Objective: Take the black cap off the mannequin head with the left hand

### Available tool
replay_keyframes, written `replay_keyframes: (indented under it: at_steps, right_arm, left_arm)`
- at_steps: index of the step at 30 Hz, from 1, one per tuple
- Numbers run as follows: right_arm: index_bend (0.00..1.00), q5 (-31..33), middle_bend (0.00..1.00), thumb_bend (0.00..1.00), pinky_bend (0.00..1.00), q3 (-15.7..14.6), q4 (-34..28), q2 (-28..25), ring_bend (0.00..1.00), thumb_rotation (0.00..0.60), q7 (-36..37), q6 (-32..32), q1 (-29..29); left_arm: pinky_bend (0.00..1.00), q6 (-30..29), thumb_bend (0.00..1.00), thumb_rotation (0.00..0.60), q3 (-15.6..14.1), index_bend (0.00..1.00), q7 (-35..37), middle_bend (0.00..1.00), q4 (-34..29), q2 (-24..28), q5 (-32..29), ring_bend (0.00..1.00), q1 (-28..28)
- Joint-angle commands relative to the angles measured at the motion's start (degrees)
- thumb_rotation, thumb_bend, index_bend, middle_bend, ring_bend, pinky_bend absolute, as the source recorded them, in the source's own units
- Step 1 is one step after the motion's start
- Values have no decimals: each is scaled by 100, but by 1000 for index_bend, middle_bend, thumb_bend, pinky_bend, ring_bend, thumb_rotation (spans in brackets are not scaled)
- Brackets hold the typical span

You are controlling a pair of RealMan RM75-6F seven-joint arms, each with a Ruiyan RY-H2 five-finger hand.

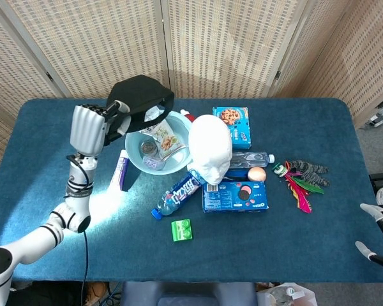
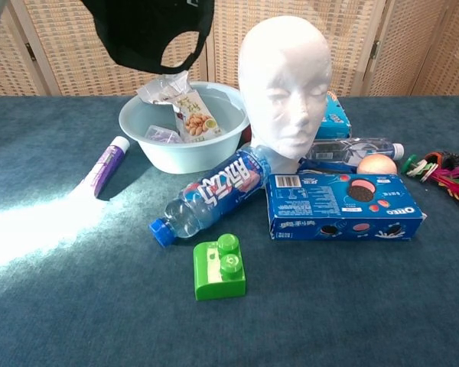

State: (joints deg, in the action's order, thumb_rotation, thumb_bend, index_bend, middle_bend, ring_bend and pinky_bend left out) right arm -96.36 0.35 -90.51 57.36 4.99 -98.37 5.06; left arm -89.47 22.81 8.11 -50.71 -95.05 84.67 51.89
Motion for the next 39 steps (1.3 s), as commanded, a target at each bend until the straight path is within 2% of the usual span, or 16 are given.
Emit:
replay_keyframes:
  at_steps: [1,12,23,30,39]
  right_arm:
    - [254,-9,294,106,258,4,-9,-4,224,600,-7,6,-12]
    - [254,-79,294,106,258,6,-35,-23,224,600,-20,56,-85]
    - [254,-113,294,106,258,-1,-49,-15,224,600,-30,105,-137]
    - [254,-135,294,106,258,-6,-85,-9,224,600,-66,143,-173]
    - [254,-137,294,106,258,-14,-116,-20,224,600,-93,116,-166]
  left_arm:
    - [1000,-156,380,600,-223,635,82,1000,-142,269,92,1000,-300]
    - [1000,-812,379,600,-1000,635,-18,1000,-320,843,563,1000,-1267]
    - [1000,-1091,379,600,-1525,639,-90,1000,-293,1178,901,1000,-1898]
    - [1000,-1015,380,600,-1802,639,-73,1000,-122,1068,1089,1000,-2081]
    - [1000,-676,380,600,-2118,639,-236,1000,539,527,1390,1000,-2027]
